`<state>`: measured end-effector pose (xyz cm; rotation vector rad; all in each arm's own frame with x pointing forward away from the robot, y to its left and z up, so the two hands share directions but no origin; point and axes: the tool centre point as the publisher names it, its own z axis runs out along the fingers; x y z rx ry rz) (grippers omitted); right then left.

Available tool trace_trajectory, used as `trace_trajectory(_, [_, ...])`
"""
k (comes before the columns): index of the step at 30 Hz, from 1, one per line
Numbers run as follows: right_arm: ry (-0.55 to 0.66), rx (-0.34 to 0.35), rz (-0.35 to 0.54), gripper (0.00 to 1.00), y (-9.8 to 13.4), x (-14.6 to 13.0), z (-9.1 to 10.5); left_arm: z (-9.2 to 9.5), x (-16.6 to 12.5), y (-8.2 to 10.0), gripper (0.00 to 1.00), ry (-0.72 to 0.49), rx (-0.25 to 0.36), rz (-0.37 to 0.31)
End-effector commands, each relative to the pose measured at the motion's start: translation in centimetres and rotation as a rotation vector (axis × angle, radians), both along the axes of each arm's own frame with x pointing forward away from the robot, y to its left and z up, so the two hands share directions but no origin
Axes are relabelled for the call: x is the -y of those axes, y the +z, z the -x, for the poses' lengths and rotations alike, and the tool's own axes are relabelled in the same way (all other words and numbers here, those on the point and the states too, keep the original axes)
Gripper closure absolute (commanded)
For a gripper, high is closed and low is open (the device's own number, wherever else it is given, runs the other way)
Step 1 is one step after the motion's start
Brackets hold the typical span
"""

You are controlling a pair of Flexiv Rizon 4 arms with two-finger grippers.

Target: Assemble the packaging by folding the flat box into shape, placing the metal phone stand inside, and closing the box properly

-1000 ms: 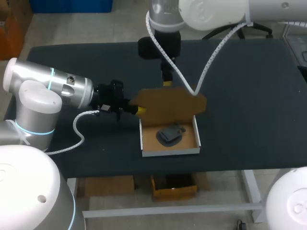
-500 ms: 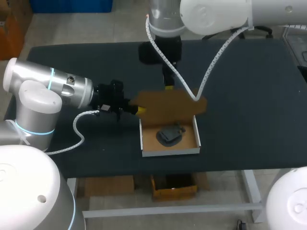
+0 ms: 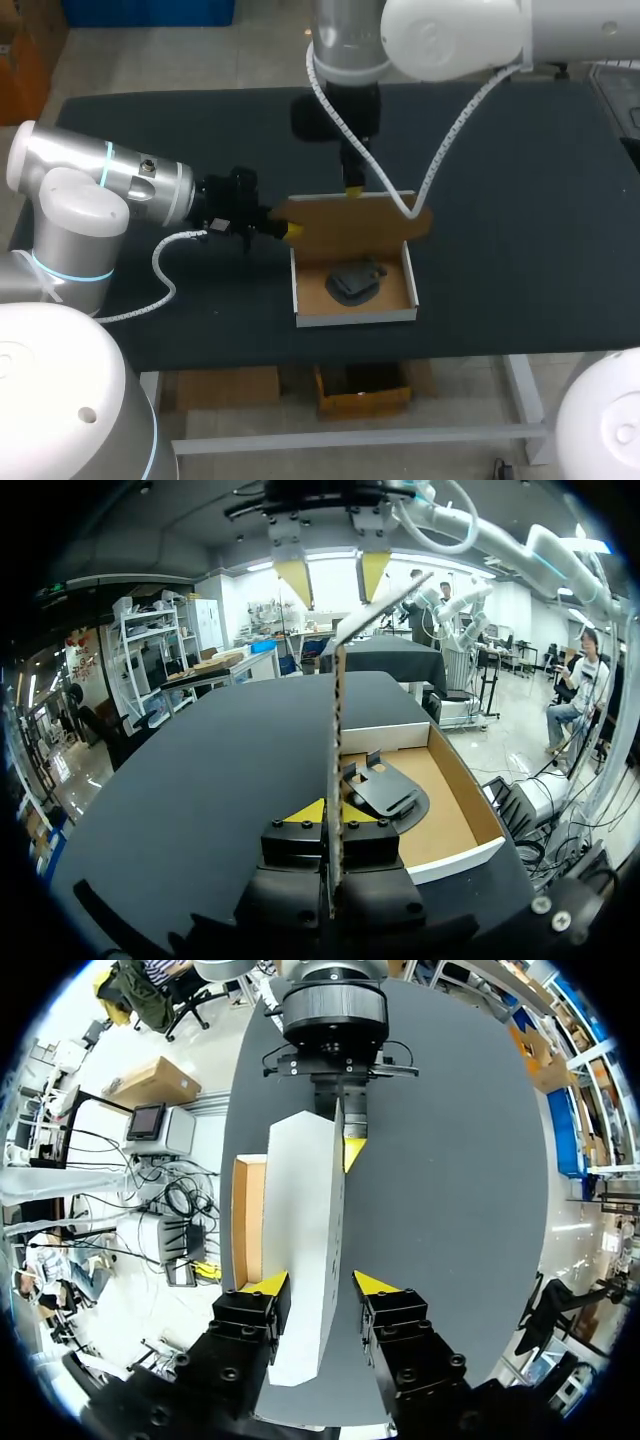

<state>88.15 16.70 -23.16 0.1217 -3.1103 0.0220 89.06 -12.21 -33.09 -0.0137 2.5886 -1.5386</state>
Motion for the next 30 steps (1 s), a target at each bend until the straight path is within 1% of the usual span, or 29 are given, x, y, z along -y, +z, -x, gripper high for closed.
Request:
trace_trajectory(1, [0.001,0.0,0.003,0.64,-0.2,-0.2,0.3,0.0,0.0,-0.2,1.0,0.001,0.002,0.003])
trace_trajectory(20, [-0.005,-0.04,0.007,0.62,-1.6,-0.3,0.9,0.0,0.0,-0.2,1.0,0.001,0.002,0.003])
trace_trajectory(30, [-0.006,-0.065,0.005,0.61,-2.3,-0.2,0.8,0.0,0.0,-0.2,1.0,0.001,0.002,0.003])
